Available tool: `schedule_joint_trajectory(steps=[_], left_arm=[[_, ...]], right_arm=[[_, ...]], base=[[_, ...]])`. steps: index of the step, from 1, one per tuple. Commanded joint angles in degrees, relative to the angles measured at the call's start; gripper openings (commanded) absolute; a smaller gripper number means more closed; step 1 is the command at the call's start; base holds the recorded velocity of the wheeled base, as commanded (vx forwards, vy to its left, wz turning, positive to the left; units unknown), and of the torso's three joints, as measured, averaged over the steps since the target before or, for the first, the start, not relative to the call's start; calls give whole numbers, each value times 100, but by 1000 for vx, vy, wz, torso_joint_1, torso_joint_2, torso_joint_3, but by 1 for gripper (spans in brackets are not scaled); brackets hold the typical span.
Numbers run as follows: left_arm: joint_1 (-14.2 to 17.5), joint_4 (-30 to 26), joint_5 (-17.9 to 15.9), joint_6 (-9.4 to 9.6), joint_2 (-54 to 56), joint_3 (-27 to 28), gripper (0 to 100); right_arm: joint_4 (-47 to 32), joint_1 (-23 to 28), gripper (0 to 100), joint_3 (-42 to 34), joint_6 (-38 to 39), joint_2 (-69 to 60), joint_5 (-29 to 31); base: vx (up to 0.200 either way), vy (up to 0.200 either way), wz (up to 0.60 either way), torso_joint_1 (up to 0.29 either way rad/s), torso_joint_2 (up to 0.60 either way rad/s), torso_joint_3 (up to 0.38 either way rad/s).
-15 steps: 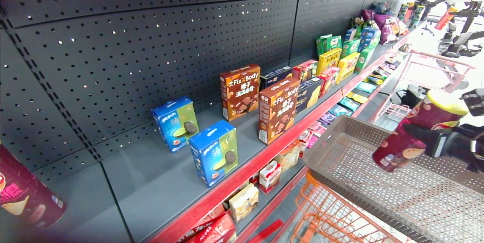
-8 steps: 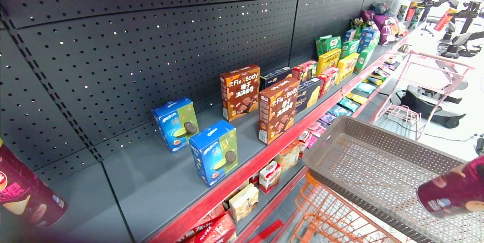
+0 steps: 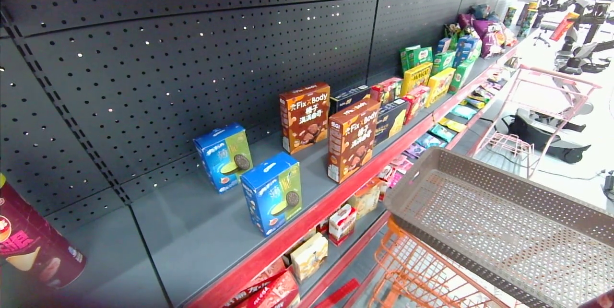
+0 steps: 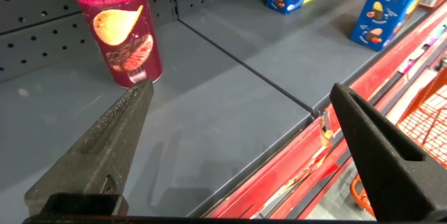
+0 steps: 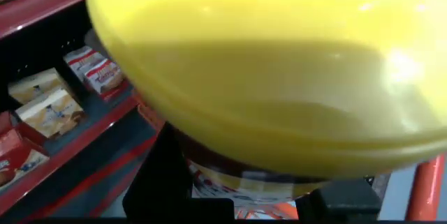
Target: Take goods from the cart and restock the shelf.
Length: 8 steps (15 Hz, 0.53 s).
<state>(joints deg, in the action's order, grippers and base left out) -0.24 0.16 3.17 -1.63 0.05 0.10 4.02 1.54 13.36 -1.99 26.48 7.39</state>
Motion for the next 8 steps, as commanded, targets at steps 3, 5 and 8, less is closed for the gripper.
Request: schedule_joint_trajectory(steps=[3, 5, 8], left_arm=[[-2, 2, -1, -4, -5, -1, 100], [-2, 2, -1, -4, -5, -1, 100], [-2, 2, -1, -4, -5, -1, 100]], right_arm=[[-24, -171, 0, 44, -30, -90, 747], [-24, -259, 0, 35, -39, -99, 799], [-24, -365, 0, -35, -126, -160, 799]], base=[[0, 0, 0, 0, 0, 0], [0, 0, 0, 0, 0, 0], [0, 0, 400, 3, -2, 2]])
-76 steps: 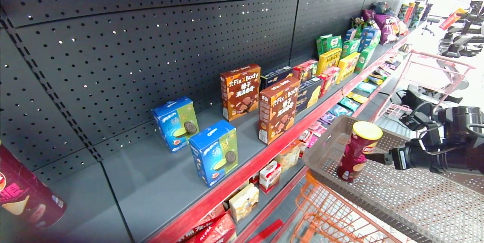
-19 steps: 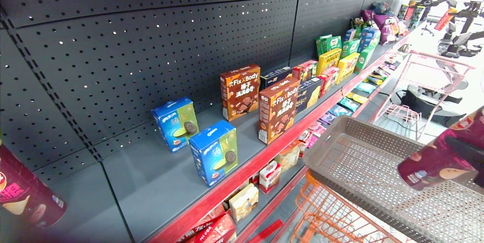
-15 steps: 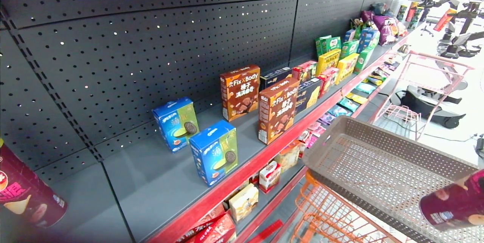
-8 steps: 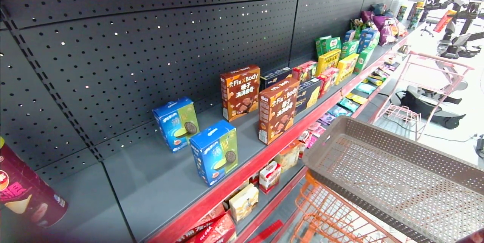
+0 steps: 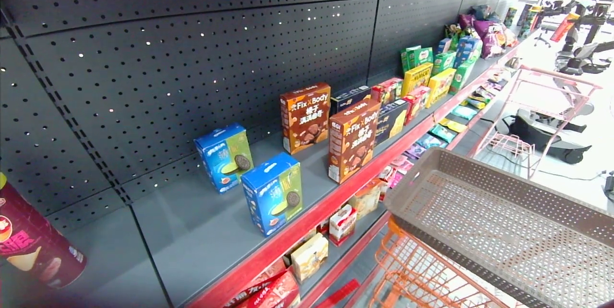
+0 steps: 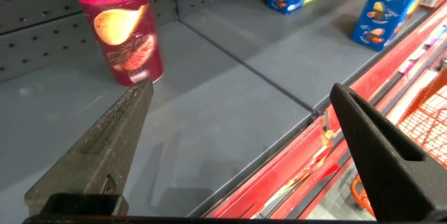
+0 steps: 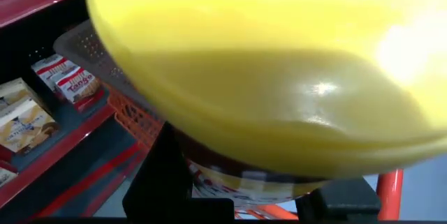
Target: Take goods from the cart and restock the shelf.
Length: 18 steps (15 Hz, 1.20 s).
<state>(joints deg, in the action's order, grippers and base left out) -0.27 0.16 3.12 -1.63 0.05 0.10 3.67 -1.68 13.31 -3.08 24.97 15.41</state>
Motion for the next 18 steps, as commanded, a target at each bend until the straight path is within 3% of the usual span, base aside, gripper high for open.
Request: schedule_joint_trajectory(steps=[1, 4, 11, 18], left_arm=[[0, 2, 4, -4, -5, -1, 100], [0, 2, 4, -4, -5, -1, 100], [0, 2, 4, -4, -5, -1, 100], [0, 2, 13, -4, -5, -1, 100]], right_arm=[[11, -43, 0, -30, -52, -18, -12], [55, -16, 0, -30, -78, -18, -91], [37, -51, 0, -48, -87, -106, -91], [37, -87, 0, -153, -87, -194, -99]], base=[[0, 0, 600, 7, -2, -2], [0, 0, 600, 9, -1, 2], [0, 0, 0, 0, 0, 0], [0, 0, 600, 5, 2, 4]])
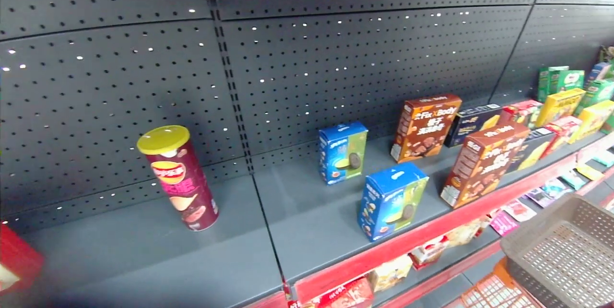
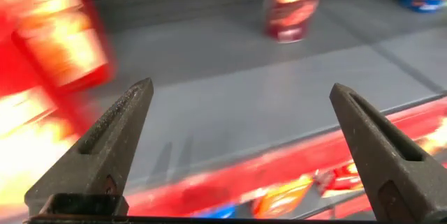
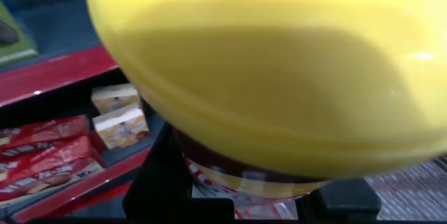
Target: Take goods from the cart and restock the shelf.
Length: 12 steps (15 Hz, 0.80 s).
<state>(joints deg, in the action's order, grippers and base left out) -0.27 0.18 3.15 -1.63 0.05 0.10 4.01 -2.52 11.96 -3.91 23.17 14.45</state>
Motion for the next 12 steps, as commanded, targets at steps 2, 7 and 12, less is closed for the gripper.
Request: schedule_joint_trajectory(steps=[2, 7, 12], left_arm=[[0, -1, 2, -4, -5, -1, 100], [0, -1, 2, -4, -5, -1, 100], [0, -1, 2, -4, -5, -1, 100]], right_arm=[[3, -3, 0, -9, -4, -15, -12], [38, -99, 0, 272, 295, 12, -900], [469, -222, 0, 8, 383, -103, -1427]], base=[[0, 0, 600, 0, 0, 5], [0, 0, 120, 2, 0, 0], [0, 0, 0, 0, 0, 0]])
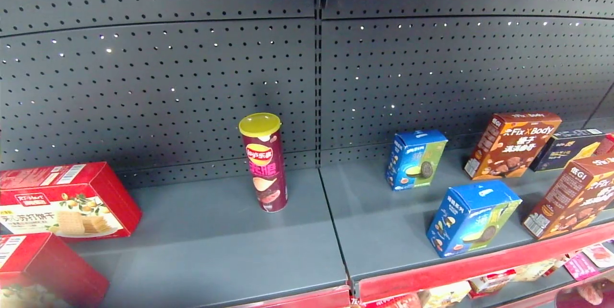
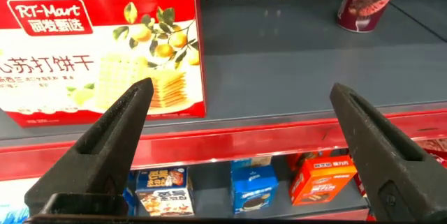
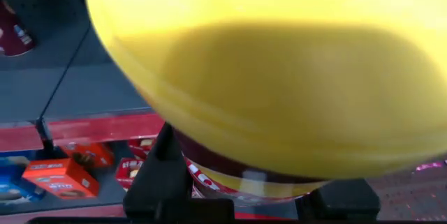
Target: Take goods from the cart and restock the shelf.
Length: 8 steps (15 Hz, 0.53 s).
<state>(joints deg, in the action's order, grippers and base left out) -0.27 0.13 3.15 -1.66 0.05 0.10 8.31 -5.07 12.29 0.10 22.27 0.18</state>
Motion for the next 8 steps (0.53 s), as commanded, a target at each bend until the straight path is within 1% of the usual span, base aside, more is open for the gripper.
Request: schedule_joint_trajectory(steps=[1, 2, 3, 5, 8], left_arm=[[0, 4, 2, -1, -5, -1, 100], [0, 4, 2, -1, -5, -1, 100], [0, 4, 2, -1, -5, -1, 100], [0, 4, 2, -1, -5, -1, 100], [0, 4, 2, -1, -5, -1, 100]], right_arm=[[4, 252, 0, 142, -10, -21, -62], [-49, 287, 0, 257, -1, -39, -80], [-269, 191, 0, 476, 43, -91, -115], [-445, 6, 0, 503, 43, -215, -141], [-471, -11, 0, 485, 34, -153, -185]], base=[[0, 0, 0, 0, 0, 0], [0, 0, 0, 0, 0, 0], [0, 0, 0, 0, 0, 0], [0, 0, 0, 0, 0, 0], [0, 0, 0, 0, 0, 0]])
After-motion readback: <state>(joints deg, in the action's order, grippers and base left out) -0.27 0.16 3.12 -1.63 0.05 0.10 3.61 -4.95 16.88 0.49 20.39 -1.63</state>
